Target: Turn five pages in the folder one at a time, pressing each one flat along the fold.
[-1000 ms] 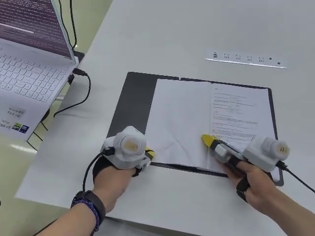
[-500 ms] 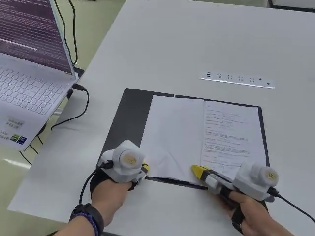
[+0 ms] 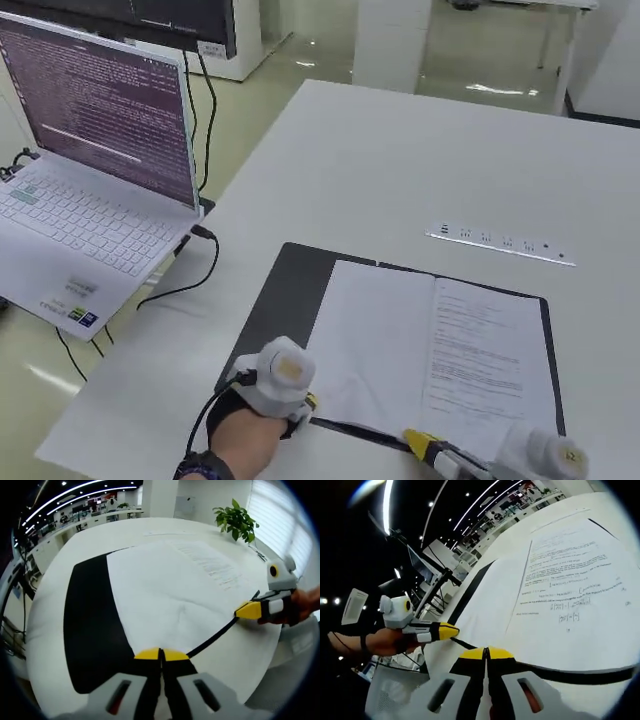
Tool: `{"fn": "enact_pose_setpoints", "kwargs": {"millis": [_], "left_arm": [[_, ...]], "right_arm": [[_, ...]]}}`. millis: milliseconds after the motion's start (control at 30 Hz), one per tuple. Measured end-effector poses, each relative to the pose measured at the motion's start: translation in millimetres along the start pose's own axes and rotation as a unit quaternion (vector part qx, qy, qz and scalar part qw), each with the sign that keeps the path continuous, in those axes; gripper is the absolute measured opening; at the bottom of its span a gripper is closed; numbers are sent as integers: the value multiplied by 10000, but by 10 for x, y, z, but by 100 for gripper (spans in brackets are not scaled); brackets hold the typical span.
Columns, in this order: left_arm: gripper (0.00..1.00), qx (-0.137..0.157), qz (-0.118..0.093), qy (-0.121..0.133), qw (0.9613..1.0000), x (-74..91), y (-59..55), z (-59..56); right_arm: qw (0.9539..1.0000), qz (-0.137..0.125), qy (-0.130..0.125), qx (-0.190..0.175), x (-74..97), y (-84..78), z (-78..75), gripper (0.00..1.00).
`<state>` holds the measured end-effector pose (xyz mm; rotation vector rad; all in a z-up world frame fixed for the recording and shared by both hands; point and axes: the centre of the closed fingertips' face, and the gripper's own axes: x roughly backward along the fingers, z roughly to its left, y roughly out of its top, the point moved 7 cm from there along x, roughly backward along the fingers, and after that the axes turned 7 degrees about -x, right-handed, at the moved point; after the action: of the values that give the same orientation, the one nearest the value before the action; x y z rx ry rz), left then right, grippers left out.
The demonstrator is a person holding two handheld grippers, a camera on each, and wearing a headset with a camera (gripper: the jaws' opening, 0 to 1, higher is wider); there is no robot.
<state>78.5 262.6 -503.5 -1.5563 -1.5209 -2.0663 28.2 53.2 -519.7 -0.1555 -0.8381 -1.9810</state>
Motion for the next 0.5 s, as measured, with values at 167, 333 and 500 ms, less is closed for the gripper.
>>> {"fn": "enact_pose_setpoints", "kwargs": {"millis": [167, 333, 500], "left_arm": [[5, 136, -118, 46, 9998, 191, -15, -8], [12, 365, -543, 181, 9977, 397, 28, 39], [17, 403, -774, 224, 9959, 586, 45, 79]], "right_arm": [[9999, 9, -7, 103, 141, -49, 34, 0], [9988, -360, -255, 212, 324, 79, 23, 14], [9959, -658, -490, 390, 566, 203, -12, 25]]}}
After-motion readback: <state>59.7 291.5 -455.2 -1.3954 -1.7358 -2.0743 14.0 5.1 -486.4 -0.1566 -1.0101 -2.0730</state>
